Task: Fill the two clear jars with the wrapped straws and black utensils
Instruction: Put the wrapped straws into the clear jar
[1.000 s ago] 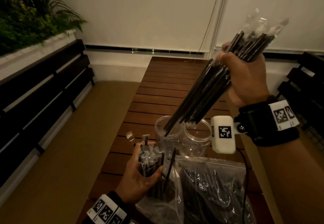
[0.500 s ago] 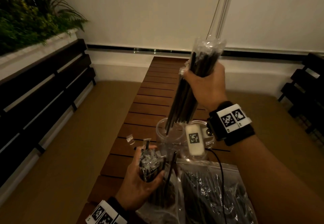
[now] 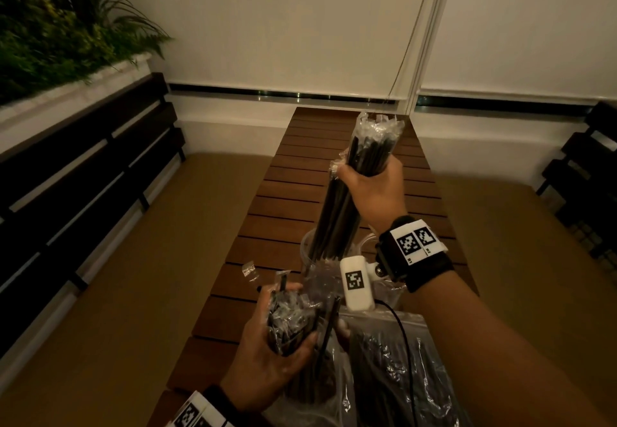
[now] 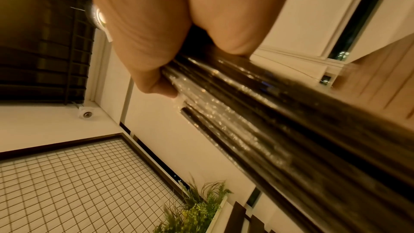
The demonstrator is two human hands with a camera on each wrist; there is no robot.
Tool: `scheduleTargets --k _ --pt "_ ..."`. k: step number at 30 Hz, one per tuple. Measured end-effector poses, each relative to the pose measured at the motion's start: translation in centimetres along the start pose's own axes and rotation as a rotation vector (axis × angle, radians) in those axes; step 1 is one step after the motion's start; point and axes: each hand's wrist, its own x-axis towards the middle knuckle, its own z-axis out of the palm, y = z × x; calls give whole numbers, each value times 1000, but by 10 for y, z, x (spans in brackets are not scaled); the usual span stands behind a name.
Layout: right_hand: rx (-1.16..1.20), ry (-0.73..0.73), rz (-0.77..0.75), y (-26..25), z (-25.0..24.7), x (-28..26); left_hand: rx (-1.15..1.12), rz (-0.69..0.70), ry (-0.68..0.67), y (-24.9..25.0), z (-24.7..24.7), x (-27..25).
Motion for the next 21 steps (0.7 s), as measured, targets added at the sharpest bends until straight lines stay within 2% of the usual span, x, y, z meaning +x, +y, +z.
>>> scheduleTargets --k 5,10,16,21 --pt "27 -29 91 25 6 -9 -41 14 41 -2 2 0" --pt "-114 -167 218 57 3 -23 -46 36 51 -6 1 2" --pt "-82 -263 193 56 -12 -41 0 89 61 -11 1 4" --pt "-199 -312 221 56 -31 -57 17 91 56 -12 0 3"
